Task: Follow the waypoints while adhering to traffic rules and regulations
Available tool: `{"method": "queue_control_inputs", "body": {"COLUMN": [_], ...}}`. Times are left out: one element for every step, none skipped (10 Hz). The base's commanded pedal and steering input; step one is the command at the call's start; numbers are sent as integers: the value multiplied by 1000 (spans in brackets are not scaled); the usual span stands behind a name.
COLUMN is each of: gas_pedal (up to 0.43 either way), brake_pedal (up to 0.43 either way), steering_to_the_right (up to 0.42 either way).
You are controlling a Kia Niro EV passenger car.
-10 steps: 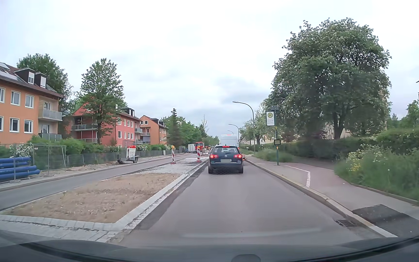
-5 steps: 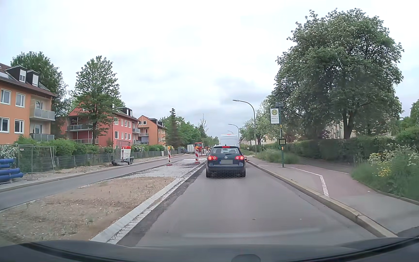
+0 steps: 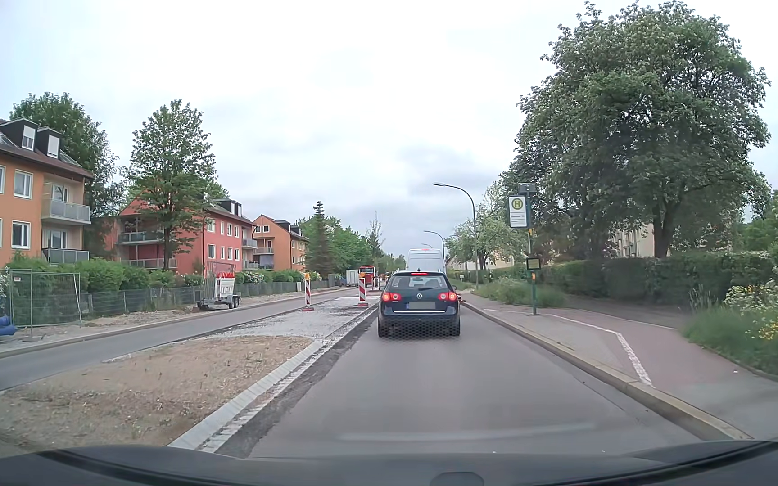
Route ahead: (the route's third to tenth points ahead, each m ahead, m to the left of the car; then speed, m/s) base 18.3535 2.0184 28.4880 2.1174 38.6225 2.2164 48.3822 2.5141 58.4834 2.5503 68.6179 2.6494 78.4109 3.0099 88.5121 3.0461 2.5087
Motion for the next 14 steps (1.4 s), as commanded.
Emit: {"method": "queue_control_inputs", "body": {"gas_pedal": [0,0,0,0,0,0,0,0,0,0,0,0,0,0], "brake_pedal": [152,140,134,134,134,134,134,134,128,85,79,79,85,85], "steering_to_the_right": [2,2,3,4,5,6,7,8,8,9,10,11,11,11]}}
